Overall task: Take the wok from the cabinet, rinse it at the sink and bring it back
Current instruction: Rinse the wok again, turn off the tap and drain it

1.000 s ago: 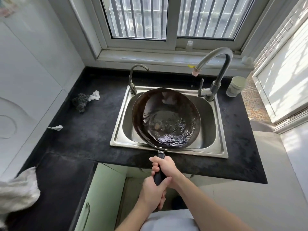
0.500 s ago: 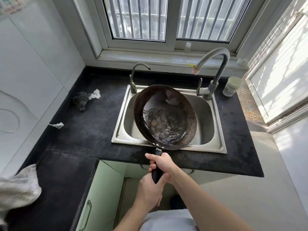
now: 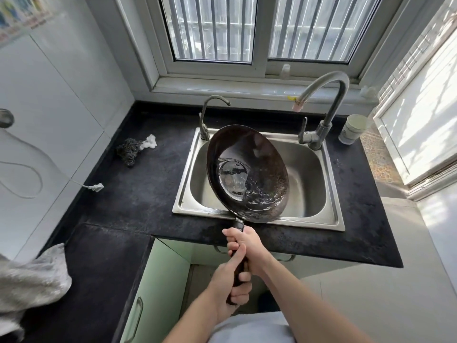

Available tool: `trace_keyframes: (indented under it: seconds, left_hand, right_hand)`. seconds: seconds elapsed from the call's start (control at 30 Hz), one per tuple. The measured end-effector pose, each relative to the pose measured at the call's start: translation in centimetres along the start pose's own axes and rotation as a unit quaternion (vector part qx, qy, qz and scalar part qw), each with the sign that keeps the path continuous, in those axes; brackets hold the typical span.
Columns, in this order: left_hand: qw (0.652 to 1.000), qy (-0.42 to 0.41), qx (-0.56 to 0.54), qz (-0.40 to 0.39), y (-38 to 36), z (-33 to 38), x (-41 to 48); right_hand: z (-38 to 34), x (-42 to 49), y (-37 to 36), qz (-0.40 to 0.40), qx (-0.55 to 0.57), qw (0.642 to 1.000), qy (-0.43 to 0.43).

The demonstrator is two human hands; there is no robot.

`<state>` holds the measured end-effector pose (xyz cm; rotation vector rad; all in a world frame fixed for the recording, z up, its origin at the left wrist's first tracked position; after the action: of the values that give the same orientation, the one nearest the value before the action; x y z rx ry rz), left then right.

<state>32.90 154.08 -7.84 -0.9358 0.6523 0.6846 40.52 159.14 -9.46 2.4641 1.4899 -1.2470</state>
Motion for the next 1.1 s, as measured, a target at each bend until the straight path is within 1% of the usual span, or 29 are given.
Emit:
trace_keyframes:
  seconds: [0.07,0.1,0.33,0.47,0.53,0.63,0.7,0.73,0.77,0.8,0.83,0.9,0.93,1.0,1.03,1.1]
  left_hand:
    - [1.0,-0.001,0.023,-0.01,-0.3,0.3,0.1]
    - [0.999,-0.007,0.04,-0.002,-0.5,0.5,0.1]
    - [0.992,-0.052,0.082,0.082,-0.4,1.0,0.3]
    - [0.975,-0.096,0.153,0.127,-0.2,2.1,0.5]
    - [0.958,-0.132,0.205,0.152,-0.3,3.0,0.3]
    - [0.909,-0.2,0.31,0.193,-0.6,4.9,-0.5]
    - [0.872,-0.219,0.371,0.231,-0.6,5.8,-1.0]
    - [0.86,-0.223,0.389,0.244,-0.7,6.1,-1.0]
    - [0.858,-0.222,0.393,0.244,-0.9,6.2,-0.9]
    - [0.871,-0.218,0.374,0.232,-1.1,6.1,-0.6]
    - [0.897,-0.203,0.33,0.212,-1.2,5.6,-0.2]
    - [0.955,-0.15,0.208,0.148,-1.7,4.0,0.9]
    - [0.973,-0.119,0.155,0.119,-2.0,3.2,1.3]
    - [0.988,-0.078,0.101,0.088,-2.5,2.1,1.5]
    - [0.988,-0.074,0.099,0.09,-2.5,1.9,1.6]
    - [0.982,-0.094,0.117,0.117,-2.2,2.1,1.6]
  right_hand:
    - [-0.2,0.0,0.0,-0.004,0.003,1.0,-0.003]
    - [-0.3,0.1,0.1,-0.005,0.004,1.0,-0.004]
    - [-0.8,0.3,0.5,-0.008,-0.016,0.999,-0.035]
    - [-1.9,0.3,0.8,0.001,-0.062,0.997,-0.05]
    - [-2.2,0.4,0.9,-0.003,-0.077,0.995,-0.057]
    - [-3.1,0.6,0.3,-0.041,-0.084,0.995,-0.041]
    - [-4.1,0.6,-0.2,-0.062,-0.099,0.993,-0.01]
    - [-4.6,0.6,-0.3,-0.069,-0.106,0.992,0.005]
    - [-4.9,0.7,-0.4,-0.075,-0.109,0.991,0.015]
    - [-5.2,0.6,-0.4,-0.08,-0.105,0.991,0.02]
    - [-5.4,0.6,-0.4,-0.089,-0.101,0.991,0.022]
    - [-5.7,0.3,-0.4,-0.11,-0.099,0.989,0.027]
    - [-5.7,0.2,-0.3,-0.119,-0.099,0.988,0.026]
    - [-5.4,-0.1,-0.4,-0.133,-0.099,0.986,0.024]
    - [-5.3,-0.1,-0.4,-0.138,-0.1,0.985,0.021]
    - [-5.0,0.0,-0.4,-0.135,-0.1,0.986,0.013]
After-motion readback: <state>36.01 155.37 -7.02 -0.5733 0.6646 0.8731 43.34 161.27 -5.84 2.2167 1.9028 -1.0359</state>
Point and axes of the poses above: each hand's wrist, its own x-axis towards the middle knuckle, its own y-axis out of the back of the hand, z = x × y, the point moved 10 cm from there along x, towards the middle knuckle, and after that the axes turned 2 degrees about -z, right-handed, at the moved point
